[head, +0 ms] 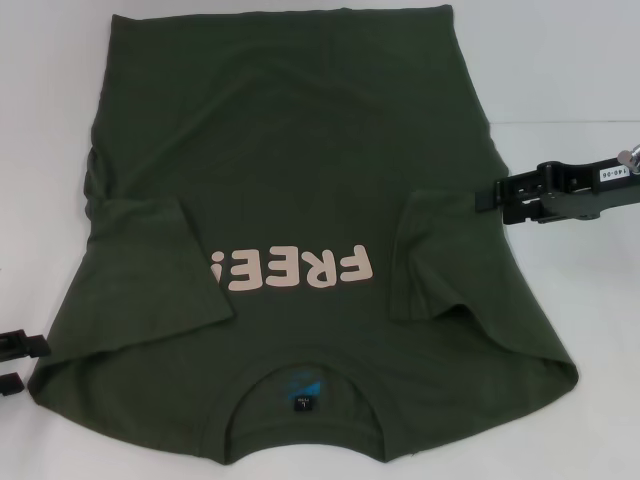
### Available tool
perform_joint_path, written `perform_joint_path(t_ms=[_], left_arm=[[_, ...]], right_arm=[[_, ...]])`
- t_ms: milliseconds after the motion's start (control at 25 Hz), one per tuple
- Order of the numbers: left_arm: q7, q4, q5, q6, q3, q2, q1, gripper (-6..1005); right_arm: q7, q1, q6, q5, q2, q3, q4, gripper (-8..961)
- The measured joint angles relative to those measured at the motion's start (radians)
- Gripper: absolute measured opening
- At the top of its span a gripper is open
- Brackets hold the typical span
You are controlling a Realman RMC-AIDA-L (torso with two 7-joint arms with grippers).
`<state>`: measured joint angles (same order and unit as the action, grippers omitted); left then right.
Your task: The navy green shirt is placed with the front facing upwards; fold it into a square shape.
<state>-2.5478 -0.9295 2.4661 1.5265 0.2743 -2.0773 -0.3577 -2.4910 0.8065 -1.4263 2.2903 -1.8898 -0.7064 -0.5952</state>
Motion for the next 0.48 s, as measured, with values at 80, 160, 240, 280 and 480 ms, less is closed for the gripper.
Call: perform_joint_path(t_ms=[80,160,240,280,480], left_arm=[[0.000,0.000,0.000,-0.001,0.000,-0.001,0.001,693],[0.001,0.008,0.000,-0.001,0.001,-0.003,0.001,692],[0.003,0.019,0.001,-0.001,0.002,-0.004,0.000,691],[0.005,0.026,0.001,-0.003,0.003,-0.004,-0.002,691],[0.008,0.043,-0.005,0.000,0.012,-0.004,-0.014,693]], right_arm=[[0.000,0.000,0.000,0.000,0.000,0.005,0.000,634],[0.000,-0.001,0.000,0.000,0.000,0.009,0.000,634],[0.000,-0.001,0.000,0.000,0.000,0.010,0.000,634],[0.000,-0.001,0.000,0.000,0.000,0.010,0.000,634],[0.000,-0.002,0.000,0.000,0.000,0.010,0.000,634]])
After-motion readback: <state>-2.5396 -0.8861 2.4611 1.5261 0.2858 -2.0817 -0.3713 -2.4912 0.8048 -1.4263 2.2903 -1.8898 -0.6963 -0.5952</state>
